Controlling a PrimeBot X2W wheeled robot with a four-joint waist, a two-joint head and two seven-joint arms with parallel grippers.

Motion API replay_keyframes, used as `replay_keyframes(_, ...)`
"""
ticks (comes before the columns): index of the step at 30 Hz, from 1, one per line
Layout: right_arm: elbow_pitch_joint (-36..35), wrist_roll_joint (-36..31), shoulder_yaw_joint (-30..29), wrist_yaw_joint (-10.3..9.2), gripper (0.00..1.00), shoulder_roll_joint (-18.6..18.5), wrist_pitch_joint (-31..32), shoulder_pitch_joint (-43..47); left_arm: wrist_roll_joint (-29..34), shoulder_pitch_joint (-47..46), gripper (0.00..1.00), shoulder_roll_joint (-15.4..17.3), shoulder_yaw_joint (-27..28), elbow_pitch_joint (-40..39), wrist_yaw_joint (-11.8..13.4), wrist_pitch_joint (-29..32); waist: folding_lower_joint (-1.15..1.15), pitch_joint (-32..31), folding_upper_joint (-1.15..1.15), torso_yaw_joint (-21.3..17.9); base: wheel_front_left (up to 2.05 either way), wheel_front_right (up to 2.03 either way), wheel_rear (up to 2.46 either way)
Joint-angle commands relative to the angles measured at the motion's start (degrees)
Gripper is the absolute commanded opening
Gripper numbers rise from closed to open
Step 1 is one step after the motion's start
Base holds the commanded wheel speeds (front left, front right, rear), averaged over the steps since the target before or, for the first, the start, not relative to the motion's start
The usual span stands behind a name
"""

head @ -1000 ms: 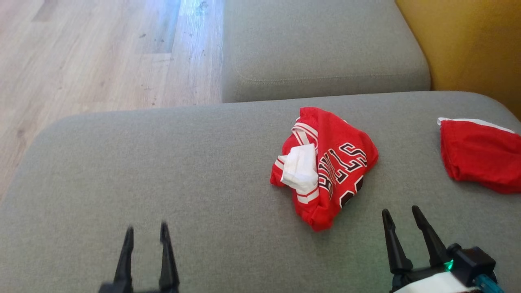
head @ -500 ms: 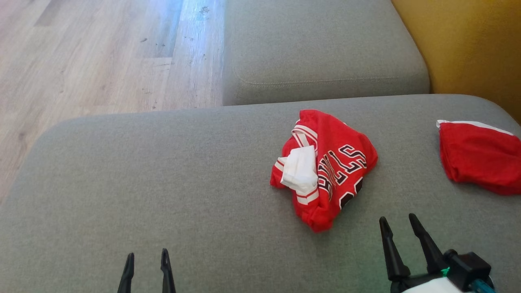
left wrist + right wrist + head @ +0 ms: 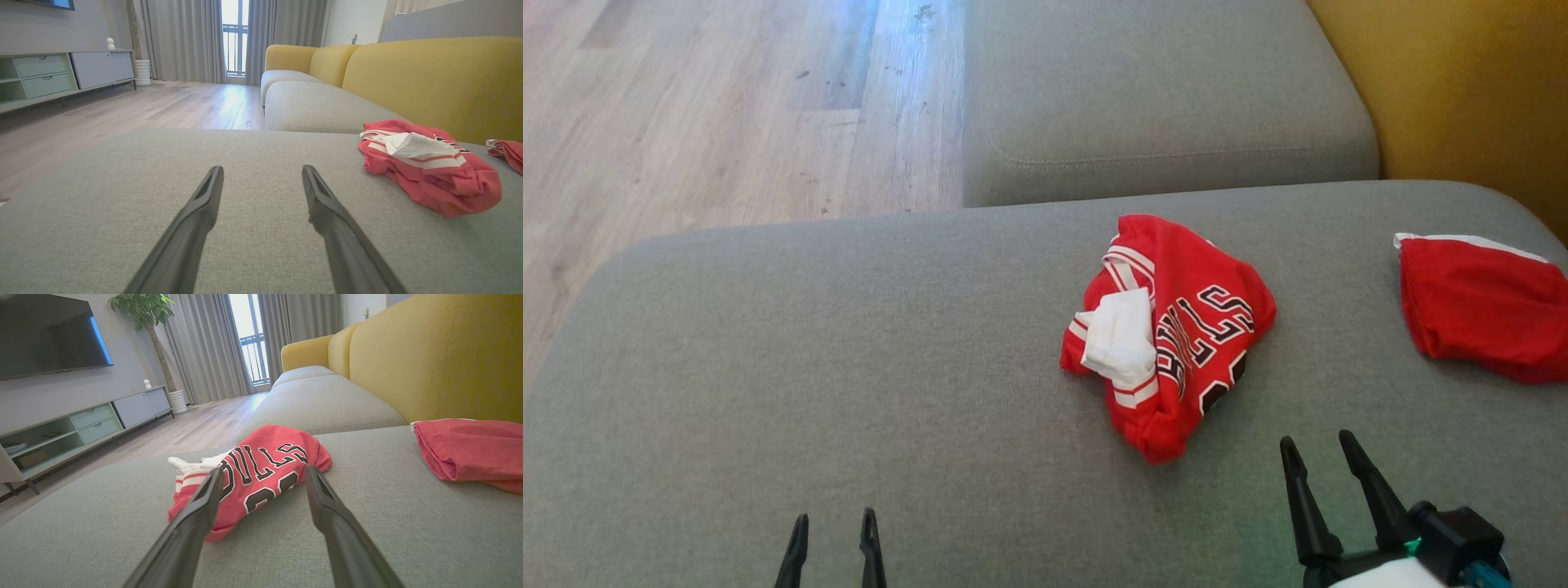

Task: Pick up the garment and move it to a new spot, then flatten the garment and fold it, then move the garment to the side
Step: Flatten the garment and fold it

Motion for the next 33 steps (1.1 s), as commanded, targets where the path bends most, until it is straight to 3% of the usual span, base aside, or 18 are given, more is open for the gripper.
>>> replay_keyframes(1, -1.8, 0.4, 1.5, -0.05, 1.00, -0.4, -0.4, -1.8, 0.7, -4.0, 1.00, -0.8, 1.6, -1.2, -0.5, -0.5, 0.00, 0.3, 0.00, -0.2, 0.00, 0.00, 0.00)
replay_keyframes(11, -2.6, 0.1, 2.5, -0.05, 1.00, -1.0, -0.4, -3.6, 0.7, -16.6, 1.00, -0.9, -3.4, 7.8, -3.8, -0.5, 0.00, 5.5, 0.00, -2.4, 0.00, 0.00, 0.00)
replay_keyframes(24, -4.4, 0.0, 3.8, -0.05, 1.00, -2.7, -0.4, -11.5, -2.5, -43.4, 1.00, -0.9, -9.9, 27.3, -6.7, -0.5, 0.00, 20.2, 0.00, -8.9, 0.00, 0.00, 0.00)
replay_keyframes(33, -4.5, 0.0, 4.0, -0.05, 1.00, -2.5, -0.4, -13.6, -6.0, -51.1, 1.00, -0.9, -15.3, 34.8, -9.1, -0.5, 0.00, 23.1, 0.00, -11.7, 0.00, 0.00, 0.00)
